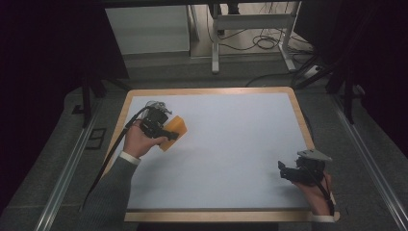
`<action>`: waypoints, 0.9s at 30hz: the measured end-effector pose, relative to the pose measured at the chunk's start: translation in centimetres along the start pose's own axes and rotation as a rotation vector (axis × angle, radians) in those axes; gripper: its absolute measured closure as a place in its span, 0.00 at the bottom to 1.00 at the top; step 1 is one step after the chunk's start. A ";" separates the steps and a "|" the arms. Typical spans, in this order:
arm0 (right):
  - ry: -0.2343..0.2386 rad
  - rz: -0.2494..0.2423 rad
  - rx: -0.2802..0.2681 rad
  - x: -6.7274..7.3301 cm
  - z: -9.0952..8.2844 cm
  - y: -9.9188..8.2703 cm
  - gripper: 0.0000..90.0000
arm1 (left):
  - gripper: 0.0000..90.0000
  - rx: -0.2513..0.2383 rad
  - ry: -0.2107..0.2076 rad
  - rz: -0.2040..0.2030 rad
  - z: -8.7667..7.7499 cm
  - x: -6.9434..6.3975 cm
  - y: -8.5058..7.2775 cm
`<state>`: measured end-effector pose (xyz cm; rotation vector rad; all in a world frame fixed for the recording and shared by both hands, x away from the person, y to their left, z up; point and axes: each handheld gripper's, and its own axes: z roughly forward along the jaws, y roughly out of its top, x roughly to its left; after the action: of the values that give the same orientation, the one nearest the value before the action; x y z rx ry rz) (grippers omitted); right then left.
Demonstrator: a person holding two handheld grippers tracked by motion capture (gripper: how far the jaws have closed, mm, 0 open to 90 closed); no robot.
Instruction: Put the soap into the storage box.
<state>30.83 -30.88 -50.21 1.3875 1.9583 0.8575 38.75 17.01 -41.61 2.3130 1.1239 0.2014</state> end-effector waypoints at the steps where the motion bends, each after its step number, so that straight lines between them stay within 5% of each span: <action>1: 0.001 0.000 0.001 0.0 0.0 0.0 0.05 | 0.68 -0.002 0.003 -0.004 0.0 0.1 0.1; 27: -0.003 0.011 0.009 -0.3 0.1 -0.1 0.05 | 0.68 -0.005 0.032 -0.073 -0.6 3.5 1.2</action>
<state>30.93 -31.17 -50.32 1.4049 1.9558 0.8522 41.54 19.32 -40.81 2.2680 1.2196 0.2136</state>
